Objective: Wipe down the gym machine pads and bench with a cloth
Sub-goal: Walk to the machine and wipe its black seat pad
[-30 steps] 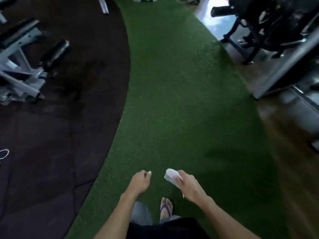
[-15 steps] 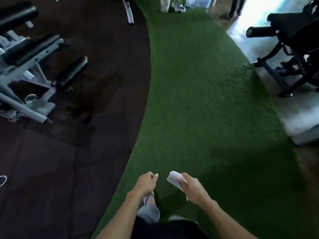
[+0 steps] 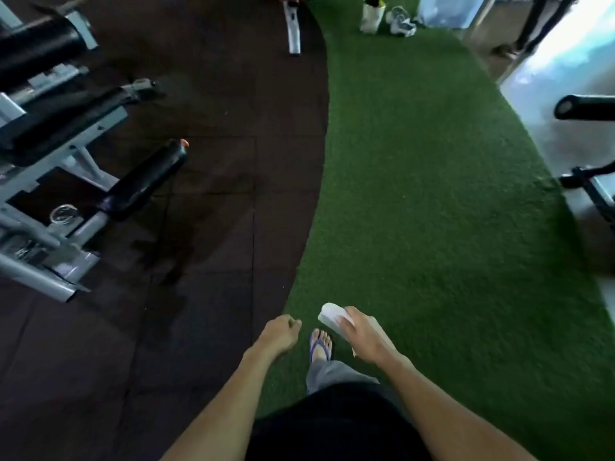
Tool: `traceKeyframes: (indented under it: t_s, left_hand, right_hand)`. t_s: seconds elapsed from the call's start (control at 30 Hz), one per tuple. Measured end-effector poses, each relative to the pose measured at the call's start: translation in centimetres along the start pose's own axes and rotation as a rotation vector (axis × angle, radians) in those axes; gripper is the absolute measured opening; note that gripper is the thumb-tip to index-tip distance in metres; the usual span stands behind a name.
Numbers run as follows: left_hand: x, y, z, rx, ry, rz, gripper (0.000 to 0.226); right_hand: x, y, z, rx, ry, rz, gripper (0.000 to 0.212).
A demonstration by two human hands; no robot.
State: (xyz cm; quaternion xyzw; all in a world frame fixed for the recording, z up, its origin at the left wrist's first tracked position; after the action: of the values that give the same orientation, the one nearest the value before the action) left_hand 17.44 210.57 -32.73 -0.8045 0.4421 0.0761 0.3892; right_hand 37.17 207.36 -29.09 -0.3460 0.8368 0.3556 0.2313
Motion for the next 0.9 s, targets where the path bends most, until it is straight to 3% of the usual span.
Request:
traceKeyframes:
  t_s: [0.13, 0.33, 0.47, 0.6, 0.9]
  left_hand:
    - [-7.0, -5.0, 8.0, -0.019, -0.050, -0.066, 0.031]
    - [-16.9, -10.4, 17.7, -0.022, -0.100, -0.103, 0.036]
    - [-25.4, -12.3, 25.8, -0.020, -0.091, -0.098, 0.043]
    - [-35.6, -13.4, 33.3, -0.025, -0.126, -0.146, 0.029]
    - [-56.6, -15.6, 46.5, -0.087, -0.208, -0.244, 0.039]
  right_hand:
    - [-6.5, 5.9, 9.3, -0.056, 0.030, -0.081, 0.038]
    - [-13.1, 14.5, 21.6, -0.081, 0.074, -0.092, 0.042]
    - [-16.2, 21.6, 30.5, -0.111, 0.060, -0.112, 0.042]
    - [-19.3, 30.4, 39.4, -0.140, 0.058, -0.105, 0.042]
    - [-26.3, 50.0, 56.3, -0.203, 0.075, -0.110, 0.036]
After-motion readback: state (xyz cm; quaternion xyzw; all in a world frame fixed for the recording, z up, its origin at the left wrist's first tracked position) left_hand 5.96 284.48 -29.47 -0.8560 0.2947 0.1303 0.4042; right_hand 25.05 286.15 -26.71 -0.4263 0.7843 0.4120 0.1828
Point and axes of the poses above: each hand's wrist, its own z-axis towards the middle knuckle, its own x-axis out of the palm, y = z × x, the point moved 2 cm from there along z, towards the middle knuckle, and after that the axes turned 9 degrees about x, right-handed, at the moved point
